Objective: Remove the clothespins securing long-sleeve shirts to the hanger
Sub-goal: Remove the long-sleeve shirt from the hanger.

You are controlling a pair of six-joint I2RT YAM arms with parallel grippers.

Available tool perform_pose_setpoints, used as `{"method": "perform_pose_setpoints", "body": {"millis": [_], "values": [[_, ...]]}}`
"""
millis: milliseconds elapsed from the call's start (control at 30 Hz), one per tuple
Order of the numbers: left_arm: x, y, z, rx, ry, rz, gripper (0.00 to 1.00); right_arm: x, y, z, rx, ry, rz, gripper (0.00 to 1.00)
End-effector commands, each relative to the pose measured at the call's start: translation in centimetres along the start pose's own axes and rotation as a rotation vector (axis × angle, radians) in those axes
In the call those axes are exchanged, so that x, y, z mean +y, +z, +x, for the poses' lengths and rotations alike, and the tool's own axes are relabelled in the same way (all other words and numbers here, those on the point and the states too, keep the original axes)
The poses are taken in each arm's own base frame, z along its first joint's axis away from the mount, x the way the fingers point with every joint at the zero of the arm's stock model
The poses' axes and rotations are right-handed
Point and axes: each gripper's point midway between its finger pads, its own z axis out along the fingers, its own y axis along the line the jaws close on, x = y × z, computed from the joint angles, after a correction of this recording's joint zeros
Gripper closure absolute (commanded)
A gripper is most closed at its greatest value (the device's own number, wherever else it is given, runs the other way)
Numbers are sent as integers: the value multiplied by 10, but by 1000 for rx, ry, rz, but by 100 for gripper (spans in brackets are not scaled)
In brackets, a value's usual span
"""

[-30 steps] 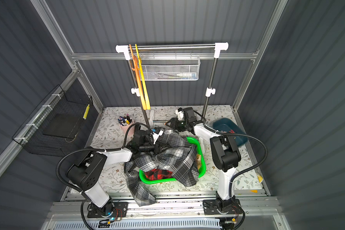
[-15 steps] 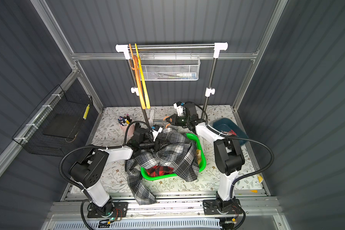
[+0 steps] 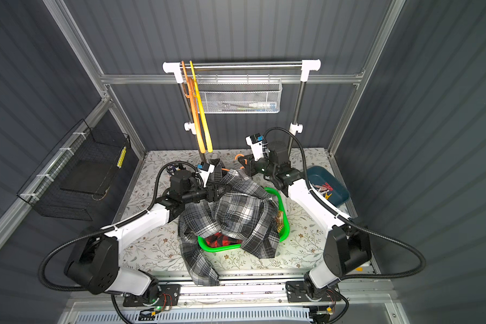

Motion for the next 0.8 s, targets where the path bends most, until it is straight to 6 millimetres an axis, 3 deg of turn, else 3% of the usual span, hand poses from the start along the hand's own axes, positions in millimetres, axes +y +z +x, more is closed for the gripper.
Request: {"method": "perform_pose_setpoints", "body": {"millis": [0,133,333,533,767], "values": [[5,-17,-19,-23,-9,-96,36,5,-9,-4,-29,-113,22,100],[-2,-40,-45,-94,12,-158,35,18,-19,-4,-30,-174,11,100],[11,-65,-72,-152,31,-336,33,40,-29,1,-15,-254,-15,100],[32,-53,-70,-109,22,-406,33,63,-35,8,-1,-315,-31,100],[28,-36,-72,-110,9,-338,35,82,-36,21,34,-400,-2,100]]}}
